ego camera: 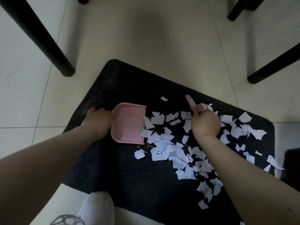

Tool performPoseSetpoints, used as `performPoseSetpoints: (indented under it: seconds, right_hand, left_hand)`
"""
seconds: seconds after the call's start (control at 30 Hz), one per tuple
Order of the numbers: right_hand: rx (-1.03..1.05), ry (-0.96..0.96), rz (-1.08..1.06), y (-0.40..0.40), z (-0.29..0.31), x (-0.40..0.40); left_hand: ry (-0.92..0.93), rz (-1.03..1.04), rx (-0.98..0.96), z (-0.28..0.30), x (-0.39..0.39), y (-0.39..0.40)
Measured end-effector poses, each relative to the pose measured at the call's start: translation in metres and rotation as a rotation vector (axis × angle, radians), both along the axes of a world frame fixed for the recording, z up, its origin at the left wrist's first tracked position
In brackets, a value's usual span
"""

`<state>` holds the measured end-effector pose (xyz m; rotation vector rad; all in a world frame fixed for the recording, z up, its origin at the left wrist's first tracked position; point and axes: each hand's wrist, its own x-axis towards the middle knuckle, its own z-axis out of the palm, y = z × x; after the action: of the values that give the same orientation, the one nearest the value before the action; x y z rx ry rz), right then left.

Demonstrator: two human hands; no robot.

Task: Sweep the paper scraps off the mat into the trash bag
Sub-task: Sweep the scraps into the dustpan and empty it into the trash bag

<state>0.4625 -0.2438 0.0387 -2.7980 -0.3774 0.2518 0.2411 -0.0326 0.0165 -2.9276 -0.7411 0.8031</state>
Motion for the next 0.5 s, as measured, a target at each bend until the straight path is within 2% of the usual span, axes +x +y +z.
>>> performPoseSetpoints:
  seconds: [0.17,0.37,0.5]
  right_hand:
    - [-0.070,0.085,0.077,0.005,-0.013,-0.033]
    - [-0.006,0.164,0.166,0.032,-0.010,-0.085]
    - [0.094,0.209,0.161,0.037,-0.009,-0.091]
  left_hand:
    - [0.021,-0.017,0.003,-0.001,0.001,0.000]
    - [0.032,0.008,-0.021,-0.005,-0.001,0.002]
    - [0.033,0.025,-0.045,-0.007,-0.003,0.003]
